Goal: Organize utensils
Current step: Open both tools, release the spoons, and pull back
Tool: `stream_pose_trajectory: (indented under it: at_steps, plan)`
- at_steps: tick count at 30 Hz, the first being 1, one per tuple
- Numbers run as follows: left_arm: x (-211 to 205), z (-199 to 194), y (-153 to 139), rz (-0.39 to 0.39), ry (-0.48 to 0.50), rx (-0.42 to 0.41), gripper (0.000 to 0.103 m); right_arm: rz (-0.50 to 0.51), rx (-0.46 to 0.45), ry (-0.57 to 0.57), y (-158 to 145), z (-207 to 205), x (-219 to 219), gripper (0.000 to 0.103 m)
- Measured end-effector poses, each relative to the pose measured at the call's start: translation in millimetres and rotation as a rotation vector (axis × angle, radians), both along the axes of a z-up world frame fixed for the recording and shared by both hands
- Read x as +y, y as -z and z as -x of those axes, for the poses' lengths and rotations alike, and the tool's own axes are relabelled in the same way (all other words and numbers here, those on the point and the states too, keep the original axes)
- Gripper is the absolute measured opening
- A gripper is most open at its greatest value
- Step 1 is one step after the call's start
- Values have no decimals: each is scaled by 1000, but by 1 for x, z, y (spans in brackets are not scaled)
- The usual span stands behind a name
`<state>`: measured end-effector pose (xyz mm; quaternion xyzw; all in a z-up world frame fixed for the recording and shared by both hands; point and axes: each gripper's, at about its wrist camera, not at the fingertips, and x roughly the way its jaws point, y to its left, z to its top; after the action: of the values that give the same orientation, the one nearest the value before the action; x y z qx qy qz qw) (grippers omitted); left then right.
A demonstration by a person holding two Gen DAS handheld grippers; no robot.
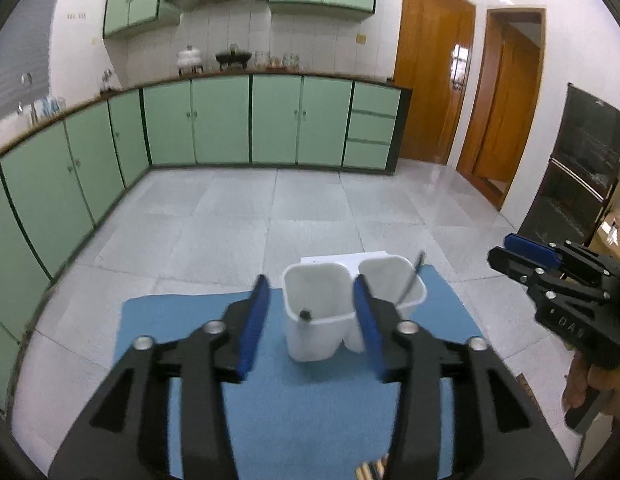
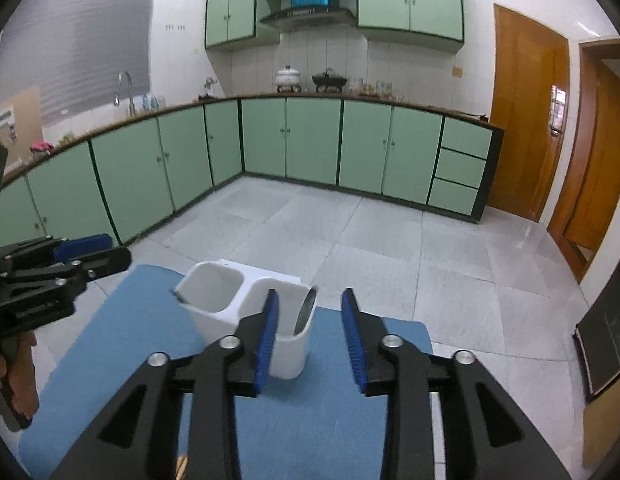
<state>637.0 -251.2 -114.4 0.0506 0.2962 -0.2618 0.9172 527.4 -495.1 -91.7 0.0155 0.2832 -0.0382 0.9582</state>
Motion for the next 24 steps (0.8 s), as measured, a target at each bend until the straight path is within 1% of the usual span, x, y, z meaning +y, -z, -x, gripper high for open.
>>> stream_pose_trajectory:
  at_steps: [3, 5, 7, 8, 12, 15, 17, 19, 20, 23, 24]
  plan:
    - [24, 40, -2, 3, 9, -24, 48, -27, -37, -1, -2, 50, 6, 36]
    - [42, 72, 3, 5, 11, -32, 50, -33, -48, -3, 3, 83, 13, 36]
    - [58, 102, 11, 8, 11, -39, 54, -42, -53, -7, 15, 122, 23, 37]
    - [67, 119, 15, 10, 7, -43, 55, -42, -55, -6, 19, 136, 26, 39]
    - [99, 178, 34, 35, -21, -51, 66, -30, -54, 0, 48, 206, 52, 48]
    - [123, 227, 55, 54, -56, -60, 74, -43, -28, -10, 74, 246, 72, 49]
    - [132, 252, 70, 62, -61, -50, 75, -41, -6, -21, 96, 272, 88, 49]
    - [138, 278, 89, 44, -59, -46, 75, -41, 19, -31, 112, 285, 101, 50]
    - [139, 290, 102, 34, -54, -29, 75, -49, 39, -35, 124, 291, 108, 50]
    - [143, 304, 133, 7, -63, 39, 75, -81, 91, -52, 151, 299, 125, 49]
    - [146, 305, 139, 10, -71, 58, 75, -81, 100, -59, 157, 302, 129, 49]
